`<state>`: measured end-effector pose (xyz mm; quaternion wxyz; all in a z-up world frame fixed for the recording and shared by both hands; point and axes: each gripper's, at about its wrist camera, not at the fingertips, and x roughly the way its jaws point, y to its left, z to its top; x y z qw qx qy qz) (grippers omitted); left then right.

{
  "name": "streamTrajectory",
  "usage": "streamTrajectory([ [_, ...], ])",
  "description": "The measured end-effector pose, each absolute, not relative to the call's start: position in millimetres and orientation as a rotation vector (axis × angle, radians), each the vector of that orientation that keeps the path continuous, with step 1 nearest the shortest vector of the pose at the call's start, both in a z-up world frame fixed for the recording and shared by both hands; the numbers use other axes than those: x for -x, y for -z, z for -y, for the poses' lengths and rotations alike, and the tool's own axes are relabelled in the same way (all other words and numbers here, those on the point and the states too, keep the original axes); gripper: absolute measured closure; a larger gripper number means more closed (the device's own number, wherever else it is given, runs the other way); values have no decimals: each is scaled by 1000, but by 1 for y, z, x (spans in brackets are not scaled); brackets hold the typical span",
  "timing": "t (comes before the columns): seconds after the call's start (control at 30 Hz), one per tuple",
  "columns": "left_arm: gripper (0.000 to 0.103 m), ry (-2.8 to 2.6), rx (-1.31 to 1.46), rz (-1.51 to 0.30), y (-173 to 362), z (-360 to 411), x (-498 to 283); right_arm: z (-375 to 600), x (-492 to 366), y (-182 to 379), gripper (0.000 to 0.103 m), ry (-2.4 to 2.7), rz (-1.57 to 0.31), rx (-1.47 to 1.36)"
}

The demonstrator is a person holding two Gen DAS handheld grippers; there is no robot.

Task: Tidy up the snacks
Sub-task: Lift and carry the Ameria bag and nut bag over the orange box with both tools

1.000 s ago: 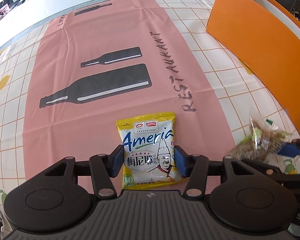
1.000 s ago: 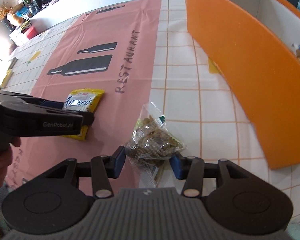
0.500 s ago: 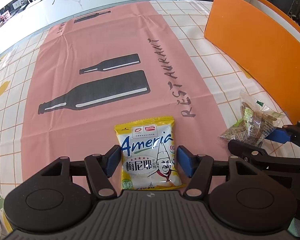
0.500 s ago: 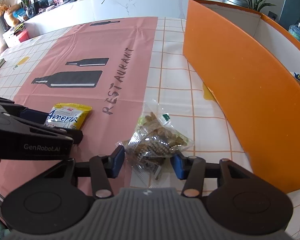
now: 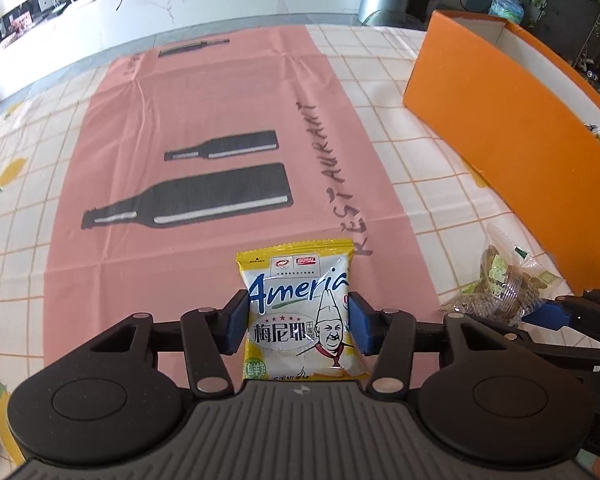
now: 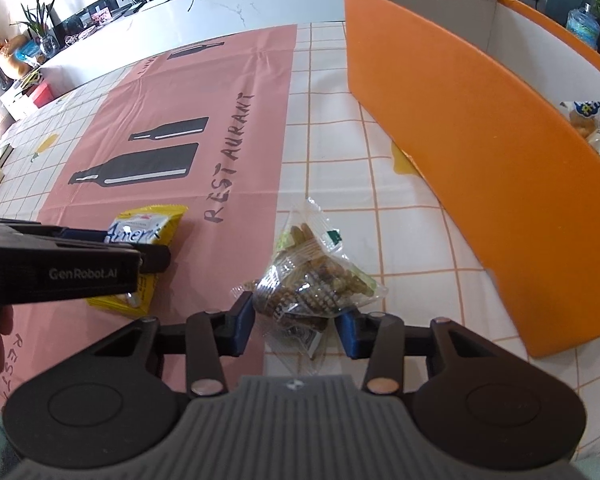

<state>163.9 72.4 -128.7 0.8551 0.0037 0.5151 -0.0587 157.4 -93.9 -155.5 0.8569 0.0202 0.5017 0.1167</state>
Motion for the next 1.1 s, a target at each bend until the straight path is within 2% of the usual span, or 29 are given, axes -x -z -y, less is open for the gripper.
streamTrajectory([
  [0.57,44,215,-30,-915,24,-31,-127,140,-115,60,62,-254,-893,-12],
  [1.1,44,417,-164,-790,-36,73,-131,228,-102,-16,62,-196,-809,142],
])
